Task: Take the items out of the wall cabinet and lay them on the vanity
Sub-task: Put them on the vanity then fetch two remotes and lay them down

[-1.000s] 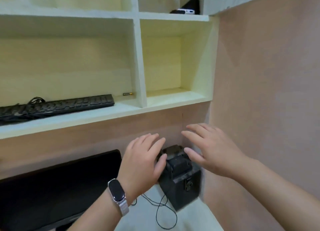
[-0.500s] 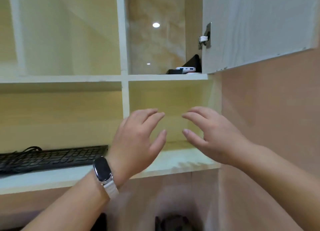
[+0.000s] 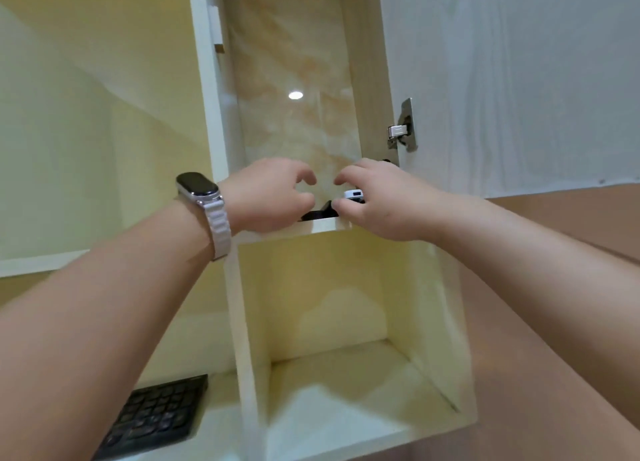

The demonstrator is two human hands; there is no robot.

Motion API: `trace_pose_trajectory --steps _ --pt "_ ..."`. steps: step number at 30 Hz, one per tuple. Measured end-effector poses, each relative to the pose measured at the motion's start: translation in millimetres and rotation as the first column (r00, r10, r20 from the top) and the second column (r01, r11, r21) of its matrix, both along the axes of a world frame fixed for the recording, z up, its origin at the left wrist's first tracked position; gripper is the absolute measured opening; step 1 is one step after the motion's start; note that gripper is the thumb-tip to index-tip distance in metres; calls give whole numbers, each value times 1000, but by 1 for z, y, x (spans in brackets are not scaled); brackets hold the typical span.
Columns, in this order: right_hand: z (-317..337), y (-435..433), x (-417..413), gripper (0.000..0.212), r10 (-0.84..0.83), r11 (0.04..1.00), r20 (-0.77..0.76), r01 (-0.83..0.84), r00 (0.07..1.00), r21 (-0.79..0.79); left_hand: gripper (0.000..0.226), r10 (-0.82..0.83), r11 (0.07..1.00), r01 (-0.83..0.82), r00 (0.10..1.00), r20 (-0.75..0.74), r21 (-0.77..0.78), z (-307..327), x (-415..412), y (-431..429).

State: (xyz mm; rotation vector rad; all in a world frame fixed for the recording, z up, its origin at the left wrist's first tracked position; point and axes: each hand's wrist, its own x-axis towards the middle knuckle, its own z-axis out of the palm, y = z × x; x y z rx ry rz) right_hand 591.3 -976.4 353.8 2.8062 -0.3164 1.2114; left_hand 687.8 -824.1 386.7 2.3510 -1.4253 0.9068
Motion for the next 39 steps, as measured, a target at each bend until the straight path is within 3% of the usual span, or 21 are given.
trace_pose_trajectory --steps 6,10,16,27,33,39 --pt "6 -6 18 53 18 999 -128 -12 992 45 37 181 958 -176 984 1 226 13 6 -20" --pt "2 -10 22 37 11 1000 -135 -7 991 30 18 341 860 -321 940 23 395 14 4 -30" --pt "-7 -12 19 38 8 998 -42 -10 999 -56 34 333 856 -332 940 69 396 8 4 -26" --pt "-18 -6 11 32 141 990 130 -143 982 9 30 81 995 -86 992 98 41 -28 -7 21" --pt "-8 1 1 24 113 985 144 -129 983 111 25 -26 984 76 956 293 -163 -44 3 35" --pt "-15 9 -9 22 113 993 314 -115 943 -11 20 -45 943 184 896 441 -278 -55 2 44"
